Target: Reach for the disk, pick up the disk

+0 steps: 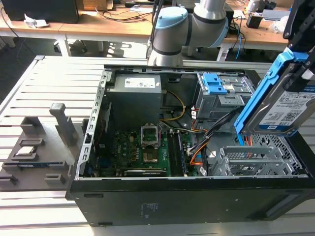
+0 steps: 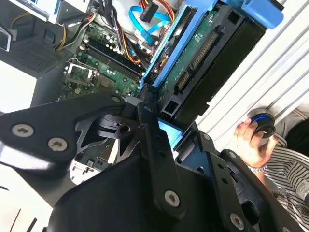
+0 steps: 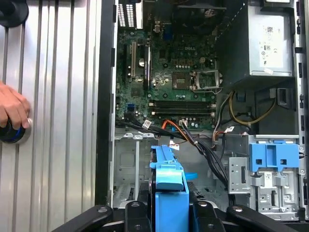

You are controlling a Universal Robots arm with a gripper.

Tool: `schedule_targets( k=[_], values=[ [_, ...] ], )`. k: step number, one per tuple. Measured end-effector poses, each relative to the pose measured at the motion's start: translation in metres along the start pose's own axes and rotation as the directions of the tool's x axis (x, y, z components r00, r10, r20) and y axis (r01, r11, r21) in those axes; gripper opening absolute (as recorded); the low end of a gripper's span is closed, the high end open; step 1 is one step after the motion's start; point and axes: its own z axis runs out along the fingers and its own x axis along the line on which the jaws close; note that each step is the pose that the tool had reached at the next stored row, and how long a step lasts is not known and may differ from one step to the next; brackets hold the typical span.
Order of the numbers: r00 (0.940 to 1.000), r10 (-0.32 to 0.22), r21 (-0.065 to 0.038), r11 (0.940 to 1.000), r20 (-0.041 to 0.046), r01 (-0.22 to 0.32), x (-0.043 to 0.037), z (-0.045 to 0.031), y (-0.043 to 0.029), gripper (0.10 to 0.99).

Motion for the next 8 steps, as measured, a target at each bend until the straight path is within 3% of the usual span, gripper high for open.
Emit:
schedule_targets(
  k=[3,8],
  values=[
    [1.0,0.0,0.0,1.0,-0.0002,0.0,0.0127,-0.0001,0.0006,0.369],
    [1.0,0.0,0.0,1.0,-0.0003,0.0,0.0163,0.0069,0.0001,0.369]
  ],
)
